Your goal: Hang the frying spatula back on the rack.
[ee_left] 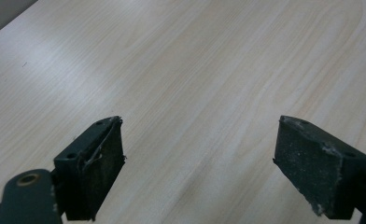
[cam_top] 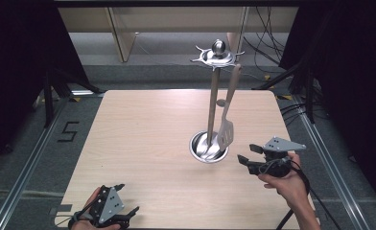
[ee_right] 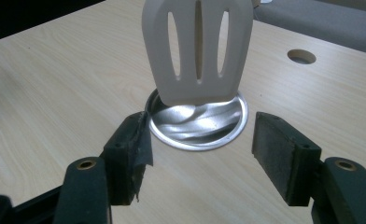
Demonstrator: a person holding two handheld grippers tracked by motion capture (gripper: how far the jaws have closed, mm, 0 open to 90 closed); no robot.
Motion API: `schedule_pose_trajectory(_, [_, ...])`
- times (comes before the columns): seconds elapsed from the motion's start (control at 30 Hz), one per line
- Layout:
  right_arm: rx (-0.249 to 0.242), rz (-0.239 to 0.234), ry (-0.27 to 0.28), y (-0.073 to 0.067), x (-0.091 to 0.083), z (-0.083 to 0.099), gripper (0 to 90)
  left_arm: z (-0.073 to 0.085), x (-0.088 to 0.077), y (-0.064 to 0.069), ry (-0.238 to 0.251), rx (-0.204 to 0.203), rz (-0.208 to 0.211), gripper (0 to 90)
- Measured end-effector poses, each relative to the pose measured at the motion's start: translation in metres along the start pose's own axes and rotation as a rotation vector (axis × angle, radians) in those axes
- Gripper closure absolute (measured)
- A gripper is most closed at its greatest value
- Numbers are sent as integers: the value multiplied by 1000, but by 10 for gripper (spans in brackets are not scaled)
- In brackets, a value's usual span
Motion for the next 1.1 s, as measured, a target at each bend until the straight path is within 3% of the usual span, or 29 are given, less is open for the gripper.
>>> schedule_pose_trajectory(0.07, [-12, -1, 2, 1, 2, 3, 379, 0, 0, 1, 4, 2, 5, 151])
schedule_pose_trajectory(0.1, [9, 4, 0, -1, 2, 5, 380, -1, 0, 1, 11, 1, -1, 151])
schedule_pose_trajectory(0.17, [-9, -3, -5, 0, 2, 8, 379, 0, 1, -1, 9, 9, -24, 151])
schedule_pose_trajectory(0.2, [-1, -7, -18, -2, 2, 10, 378, 1, -1, 0, -9, 6, 3, 151])
schedule_pose_trajectory(0.27, [6, -4, -19, -2, 1, 13, 378, 0, 1, -1, 13, 5, -16, 151])
schedule_pose_trajectory(0.3, [-18, -14, -10, 0, 1, 13, 378, 1, 1, 0, 12, -4, -10, 151])
schedule_pose_trajectory(0.37, [12, 0, -22, -1, -1, 17, 377, 1, 1, 0, 14, -1, -10, 151])
schedule_pose_trajectory(0.4, [-6, -8, -11, 1, 0, 17, 377, 2, 0, -1, -3, 13, -13, 151])
schedule_pose_trajectory(0.43, [18, 0, -30, 0, -2, 19, 377, 1, 0, 0, -1, 11, -3, 151])
schedule_pose_trajectory(0.47, [-5, 1, -20, 2, -1, 20, 376, 1, 0, 0, -6, 18, 4, 151])
schedule_pose_trajectory(0.5, [25, 1, -22, -1, -1, 21, 376, 0, 1, 2, 22, 0, 0, 151])
schedule_pose_trajectory(0.53, [8, 0, -29, 0, -1, 22, 376, 2, -3, 0, -34, 39, 11, 151])
schedule_pose_trajectory(0.57, [-8, 2, -27, 1, -1, 22, 376, 1, -1, 0, -7, 19, -2, 151])
schedule_pose_trajectory(0.6, [19, 0, -24, -2, 0, 23, 376, 1, 1, 1, 16, 9, -1, 151])
schedule_pose_trajectory(0.63, [21, -4, -27, -2, -1, 24, 376, 3, -2, -1, -21, 39, 8, 151])
schedule_pose_trajectory(0.7, [-3, -6, -26, -1, 0, 25, 375, 1, 0, 0, 11, 11, -1, 151])
schedule_pose_trajectory(0.77, [16, -3, -28, -2, 0, 27, 376, 0, 1, 1, 23, 8, -2, 151])
schedule_pose_trajectory(0.8, [-10, -7, -30, -1, 0, 28, 375, 2, -2, -1, -18, 36, 7, 151])
schedule_pose_trajectory(0.83, [13, -9, -44, -3, -1, 29, 376, 2, -1, -1, -16, 35, 6, 151])
schedule_pose_trajectory(0.87, [-2, -6, -30, -1, 1, 29, 375, 3, -2, -1, -29, 36, 10, 151])
schedule_pose_trajectory(1.1, [9, -13, -52, -5, 0, 36, 375, 3, -1, 0, -18, 28, 8, 151])
Point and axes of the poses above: each handheld gripper's, and its own axes: x roughly forward along the jaws, z roughly out of its underside, y roughly to its right, the point moved 7 cm from there along x, roughly forward along the jaws, and after that the axes turned 11 degrees about z, right-handed, at the moved point
